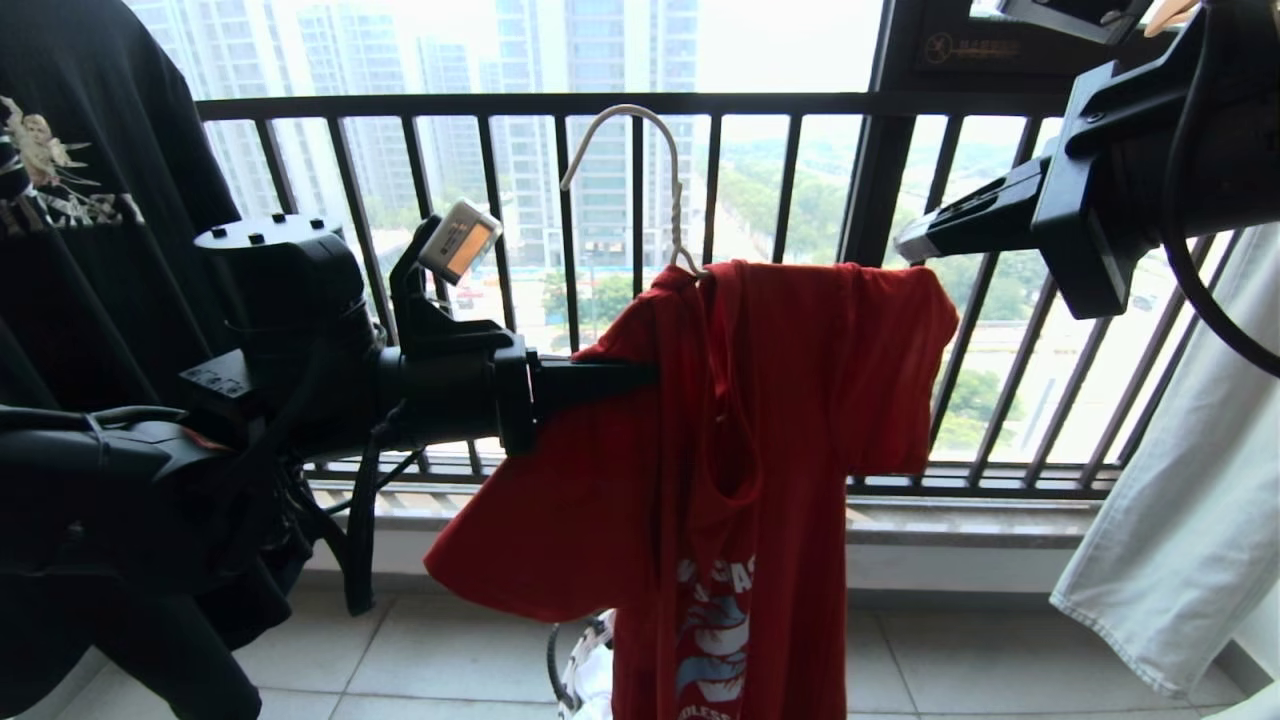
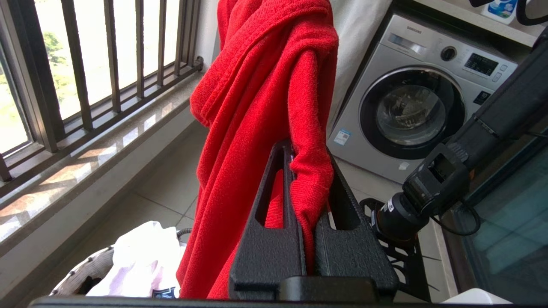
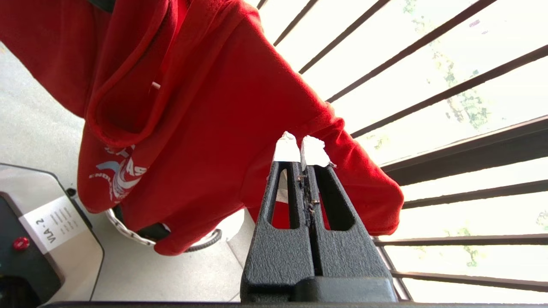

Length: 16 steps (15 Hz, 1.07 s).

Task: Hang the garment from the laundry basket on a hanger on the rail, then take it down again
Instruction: Hang the clothes rack on the clothesline

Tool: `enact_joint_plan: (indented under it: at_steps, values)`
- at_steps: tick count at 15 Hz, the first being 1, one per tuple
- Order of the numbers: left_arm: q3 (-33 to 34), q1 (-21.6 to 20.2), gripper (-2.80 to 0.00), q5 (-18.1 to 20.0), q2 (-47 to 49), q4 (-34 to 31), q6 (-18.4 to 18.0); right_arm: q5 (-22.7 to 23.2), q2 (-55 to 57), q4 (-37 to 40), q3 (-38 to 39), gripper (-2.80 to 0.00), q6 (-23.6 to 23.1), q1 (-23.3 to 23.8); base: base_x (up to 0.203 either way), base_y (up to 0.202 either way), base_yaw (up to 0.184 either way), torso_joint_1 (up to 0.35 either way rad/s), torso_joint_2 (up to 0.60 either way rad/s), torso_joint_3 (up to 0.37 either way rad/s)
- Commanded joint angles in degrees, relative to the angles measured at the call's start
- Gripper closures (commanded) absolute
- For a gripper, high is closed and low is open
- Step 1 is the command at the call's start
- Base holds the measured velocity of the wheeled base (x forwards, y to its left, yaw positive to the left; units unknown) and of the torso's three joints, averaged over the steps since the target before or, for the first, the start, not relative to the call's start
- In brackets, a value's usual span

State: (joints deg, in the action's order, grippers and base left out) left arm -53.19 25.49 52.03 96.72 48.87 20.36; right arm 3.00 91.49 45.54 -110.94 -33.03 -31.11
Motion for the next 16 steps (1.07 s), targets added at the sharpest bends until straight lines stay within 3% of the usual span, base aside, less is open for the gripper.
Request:
enact_joint_plan:
  at_steps: [1, 4, 7, 16]
  values:
    - [0.4, -2.6, 0.00, 7.4, 0.4, 0.3, 0.3, 0.1, 1.9, 2.5, -1.2, -2.80, -2.0, -0.1, 0.000, 0.000, 0.000, 0.000, 0.00, 0.000]
    - [1.2, -2.6, 0.00, 8.0, 0.8, 0.3, 0.3, 0.9, 2.4, 3.4, -1.1, -2.80, -2.9, -2.0, 0.000, 0.000, 0.000, 0.000, 0.00, 0.000]
    - [2.0, -3.3, 0.00, 15.6, 0.8, 0.3, 0.1, 2.3, 3.0, 4.1, -1.1, -2.80, -3.3, -4.1, 0.000, 0.000, 0.000, 0.000, 0.00, 0.000]
    - [4.0, -3.8, 0.00, 16.3, -1.4, 3.5, -0.8, 10.6, 4.2, 5.4, -1.2, -2.80, -3.4, -9.5, 0.000, 0.000, 0.000, 0.000, 0.00, 0.000]
